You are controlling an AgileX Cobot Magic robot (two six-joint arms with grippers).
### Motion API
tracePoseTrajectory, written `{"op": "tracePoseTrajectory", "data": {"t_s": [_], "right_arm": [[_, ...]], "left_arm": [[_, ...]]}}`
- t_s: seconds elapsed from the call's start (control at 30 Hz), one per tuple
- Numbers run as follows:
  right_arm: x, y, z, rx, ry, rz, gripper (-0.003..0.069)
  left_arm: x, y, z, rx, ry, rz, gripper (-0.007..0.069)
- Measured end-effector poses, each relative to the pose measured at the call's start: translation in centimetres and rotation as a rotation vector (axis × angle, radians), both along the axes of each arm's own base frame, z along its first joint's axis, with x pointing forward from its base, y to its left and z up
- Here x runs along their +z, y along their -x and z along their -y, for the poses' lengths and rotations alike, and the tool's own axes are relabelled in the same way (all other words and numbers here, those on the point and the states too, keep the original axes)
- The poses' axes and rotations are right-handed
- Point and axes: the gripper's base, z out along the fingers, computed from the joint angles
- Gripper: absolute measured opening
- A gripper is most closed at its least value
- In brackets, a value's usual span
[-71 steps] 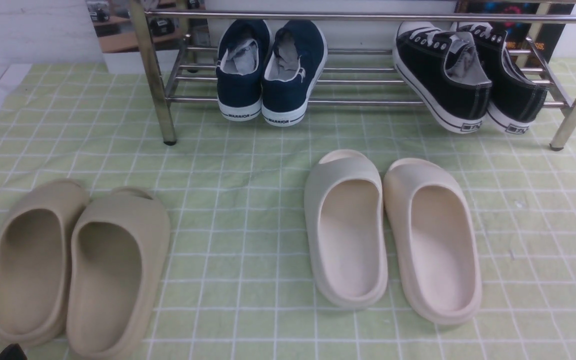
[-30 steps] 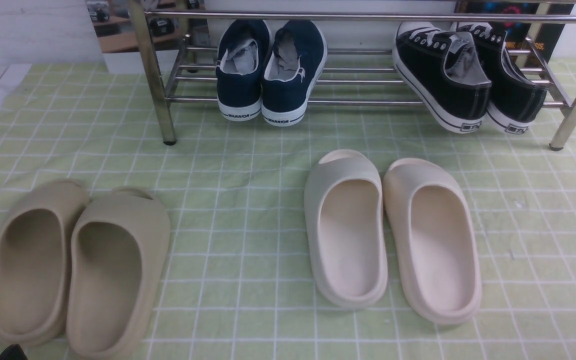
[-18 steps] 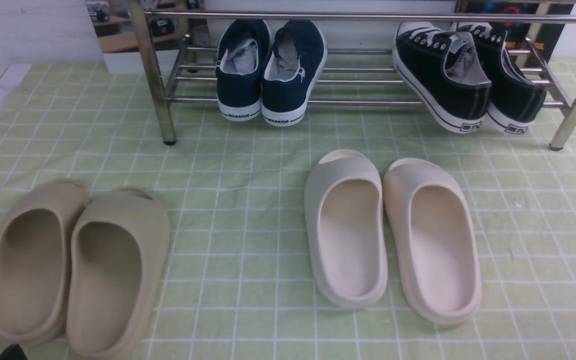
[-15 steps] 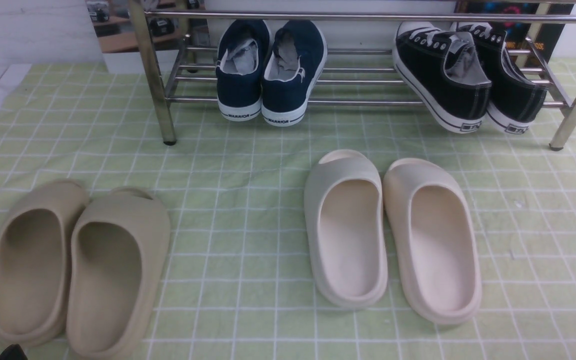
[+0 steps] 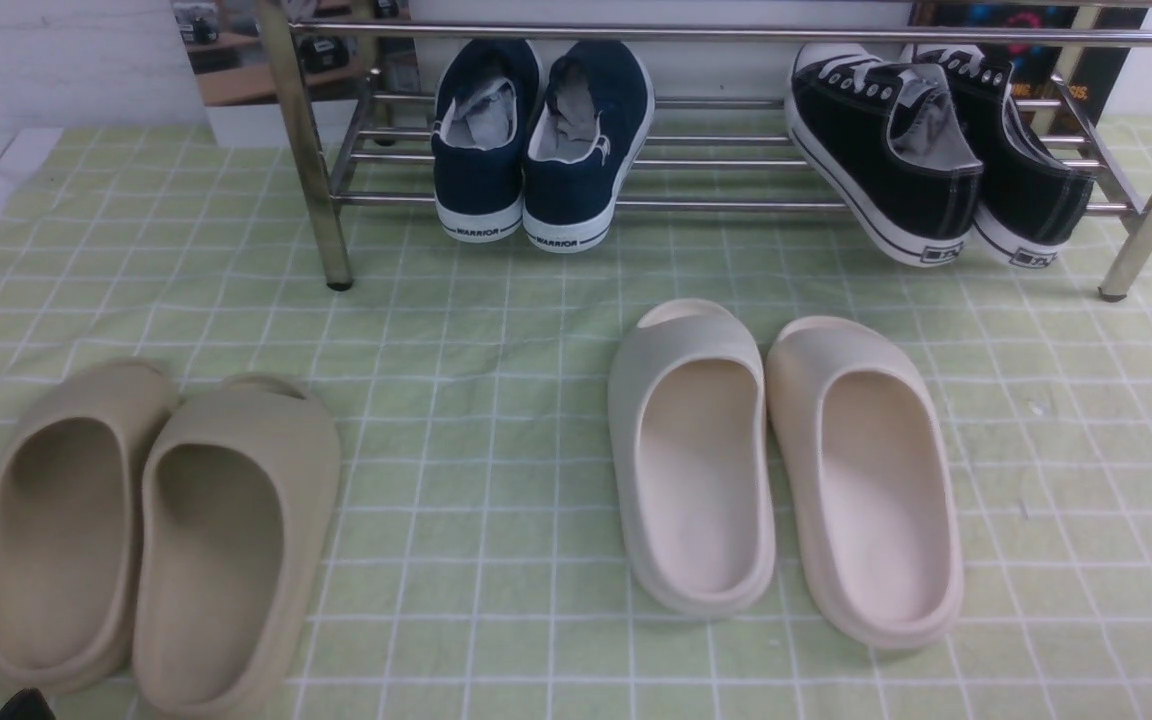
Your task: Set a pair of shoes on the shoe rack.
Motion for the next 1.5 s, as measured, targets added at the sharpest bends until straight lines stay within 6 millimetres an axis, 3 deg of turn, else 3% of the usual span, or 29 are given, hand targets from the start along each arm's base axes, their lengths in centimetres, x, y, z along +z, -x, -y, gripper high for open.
{"op": "tracePoseTrajectory", "data": {"t_s": [1.5], "right_arm": [[0.00, 0.00, 0.00, -0.001, -0.003, 0.000, 0.0041]], "left_arm": [[0.00, 0.00, 0.00, 0.000, 0.000, 0.000, 0.0238]]}}
